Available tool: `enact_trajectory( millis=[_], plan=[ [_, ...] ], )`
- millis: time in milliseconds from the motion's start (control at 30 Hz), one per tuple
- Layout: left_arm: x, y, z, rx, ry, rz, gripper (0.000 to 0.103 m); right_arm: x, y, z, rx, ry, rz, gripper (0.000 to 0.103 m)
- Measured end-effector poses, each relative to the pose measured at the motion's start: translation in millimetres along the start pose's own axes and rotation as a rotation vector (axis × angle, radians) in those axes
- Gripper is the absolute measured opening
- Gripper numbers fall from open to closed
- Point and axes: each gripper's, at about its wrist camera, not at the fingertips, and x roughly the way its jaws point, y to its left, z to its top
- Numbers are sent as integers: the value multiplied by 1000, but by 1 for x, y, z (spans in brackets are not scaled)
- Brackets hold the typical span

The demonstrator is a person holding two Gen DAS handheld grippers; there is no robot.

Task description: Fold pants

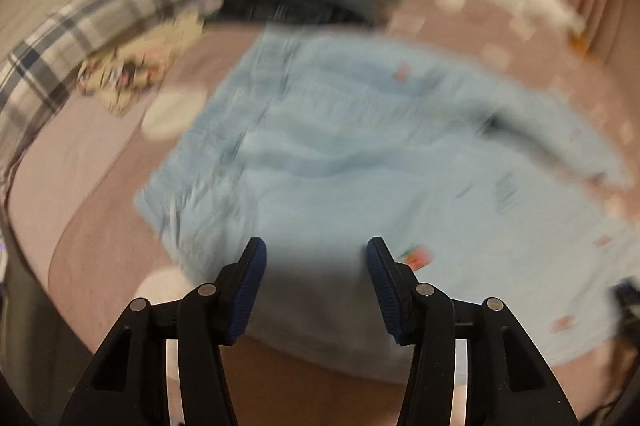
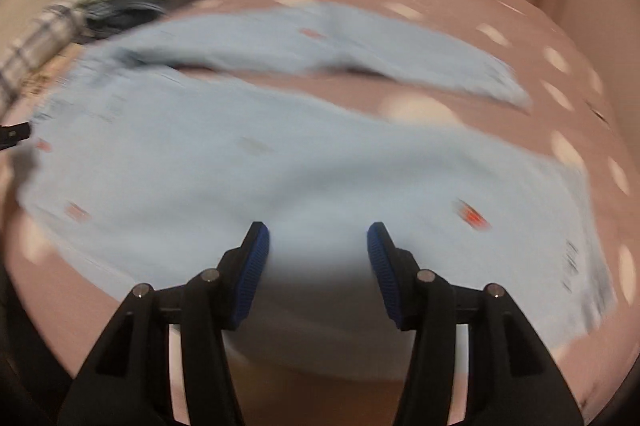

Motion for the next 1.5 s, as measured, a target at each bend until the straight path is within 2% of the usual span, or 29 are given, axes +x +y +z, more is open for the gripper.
enact_trajectory(
  millis=[33,67,100,167,233,267,333,367,433,500,567,633,700,733,800,867,933,1033,1200,1300,1400,1433,1467,1500],
  plan=[
    [1,4,-4,6,-21,-22,52,-5,-14,-8,17,-14,-15,57],
    [-4,7,-8,25,-59,-41,52,-10,-28,-16,25,-11,-68,65],
    [-5,9,-10,45,-53,-44,52,-14,-44,-24,31,-4,-135,75],
    [-7,14,-11,62,-45,-56,52,-19,-81,-35,102,19,-190,86],
    [-10,19,-7,63,-25,-68,52,-20,-125,-41,231,54,-207,86],
    [-13,22,-4,58,-21,-62,52,-21,-143,-41,287,73,-244,84],
    [-21,32,8,35,-27,-93,52,-25,-162,-35,337,102,-352,75],
    [-25,35,12,26,-37,-96,57,-27,-165,-28,349,91,-355,70],
    [-31,37,29,36,-86,-57,65,-32,-159,-4,336,22,-239,70],
    [-31,39,48,45,-130,-18,65,-26,-131,28,239,-30,-106,70],
    [-26,43,70,55,-162,-28,66,-13,-98,58,127,-62,22,70],
    [-11,46,92,64,-159,-31,67,6,-70,88,57,-73,159,70],
    [13,49,115,72,-120,-12,67,31,-31,125,-36,-85,281,70],
    [21,53,125,71,-103,1,67,41,-17,140,-74,-87,307,70],
    [40,63,146,57,-68,-9,67,72,12,177,-176,-84,328,69],
    [54,77,161,9,-43,-32,67,98,31,205,-231,-70,313,68],
    [68,85,172,-14,-16,-93,67,122,48,235,-278,-58,304,67],
    [87,87,184,10,9,-111,67,141,74,263,-322,-31,319,67],
    [99,79,200,91,-15,-94,67,170,105,293,-407,59,331,67],
    [115,74,205,167,56,-142,67,190,113,299,-417,143,372,69],
    [122,81,206,176,97,-196,67,208,114,293,-426,262,427,68],
    [122,82,206,180,95,-212,61,209,115,291,-447,262,431,67],
    [122,82,205,189,97,-231,41,207,116,289,-476,248,425,61],
    [121,79,202,200,99,-253,38,205,117,288,-494,240,409,47]
  ],
)
